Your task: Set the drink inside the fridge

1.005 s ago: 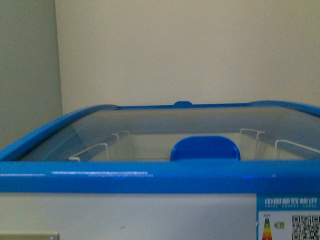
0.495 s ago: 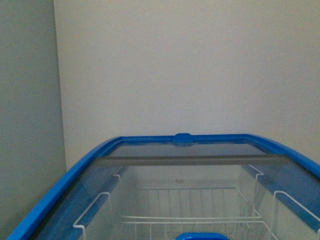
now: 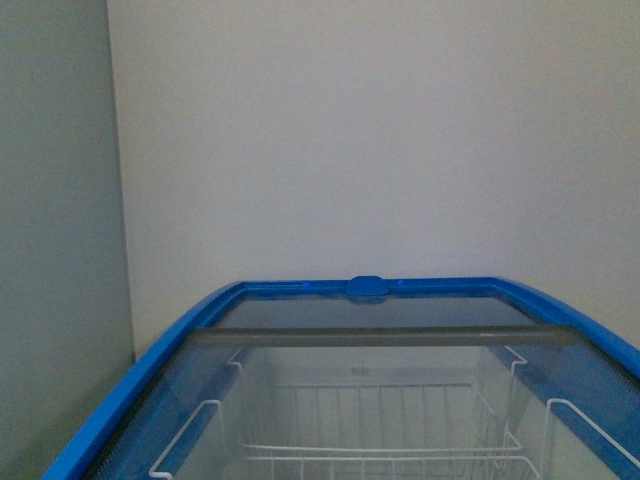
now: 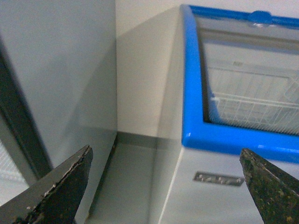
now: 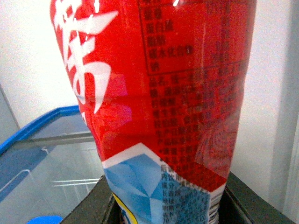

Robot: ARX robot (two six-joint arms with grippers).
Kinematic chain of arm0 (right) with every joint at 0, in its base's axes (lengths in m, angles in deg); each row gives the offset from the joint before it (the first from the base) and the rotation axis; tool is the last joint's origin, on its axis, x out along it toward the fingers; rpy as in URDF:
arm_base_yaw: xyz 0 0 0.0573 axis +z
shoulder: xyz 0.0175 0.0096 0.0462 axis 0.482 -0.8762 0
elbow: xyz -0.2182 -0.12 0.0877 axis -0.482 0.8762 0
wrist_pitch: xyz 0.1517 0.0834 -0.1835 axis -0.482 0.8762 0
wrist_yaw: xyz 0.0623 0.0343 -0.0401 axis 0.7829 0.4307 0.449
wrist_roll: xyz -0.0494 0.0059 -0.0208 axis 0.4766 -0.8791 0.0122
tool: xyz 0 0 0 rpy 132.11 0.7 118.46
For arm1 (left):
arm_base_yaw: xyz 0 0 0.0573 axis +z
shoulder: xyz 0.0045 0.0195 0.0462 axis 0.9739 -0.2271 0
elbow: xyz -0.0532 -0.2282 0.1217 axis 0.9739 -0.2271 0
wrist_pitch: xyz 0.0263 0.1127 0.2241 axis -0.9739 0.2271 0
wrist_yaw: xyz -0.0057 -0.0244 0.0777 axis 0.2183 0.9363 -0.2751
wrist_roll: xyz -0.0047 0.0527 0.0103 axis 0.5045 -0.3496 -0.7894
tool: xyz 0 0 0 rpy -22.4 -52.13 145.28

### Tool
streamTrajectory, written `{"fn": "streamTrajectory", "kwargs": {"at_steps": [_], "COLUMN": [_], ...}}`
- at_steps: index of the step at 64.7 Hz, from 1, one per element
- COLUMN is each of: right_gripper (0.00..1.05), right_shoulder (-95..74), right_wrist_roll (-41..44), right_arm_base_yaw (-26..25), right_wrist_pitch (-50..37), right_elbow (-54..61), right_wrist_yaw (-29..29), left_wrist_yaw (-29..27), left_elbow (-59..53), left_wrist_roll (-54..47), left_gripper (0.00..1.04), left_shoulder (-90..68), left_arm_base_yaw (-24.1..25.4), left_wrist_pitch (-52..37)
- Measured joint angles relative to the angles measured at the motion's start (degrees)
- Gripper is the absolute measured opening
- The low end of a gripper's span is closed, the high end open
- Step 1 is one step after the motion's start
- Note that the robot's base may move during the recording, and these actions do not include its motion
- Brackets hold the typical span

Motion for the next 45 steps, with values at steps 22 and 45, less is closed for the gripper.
{"fn": "streamTrajectory", "kwargs": {"at_steps": [22,45], "right_gripper": [0.4,0.4], "right_shoulder": [0.0,0.0], "right_wrist_roll": [0.0,0.0], "right_arm_base_yaw": [0.0,0.0], "right_wrist_pitch": [0.0,0.0], "right_elbow": [0.0,0.0], "right_wrist_yaw": [0.0,0.0], "left_wrist_yaw": [16.5,28.3], "left_elbow": [22.6,37.5], "left_wrist_roll": [-18.6,-37.6], "left_gripper": [0.97,0.97], "left_shoulder": [-40.2,-53.3], "left_arm_base_yaw": [-6.3,-24.8], "left_wrist_pitch": [-21.1,-6.6]}}
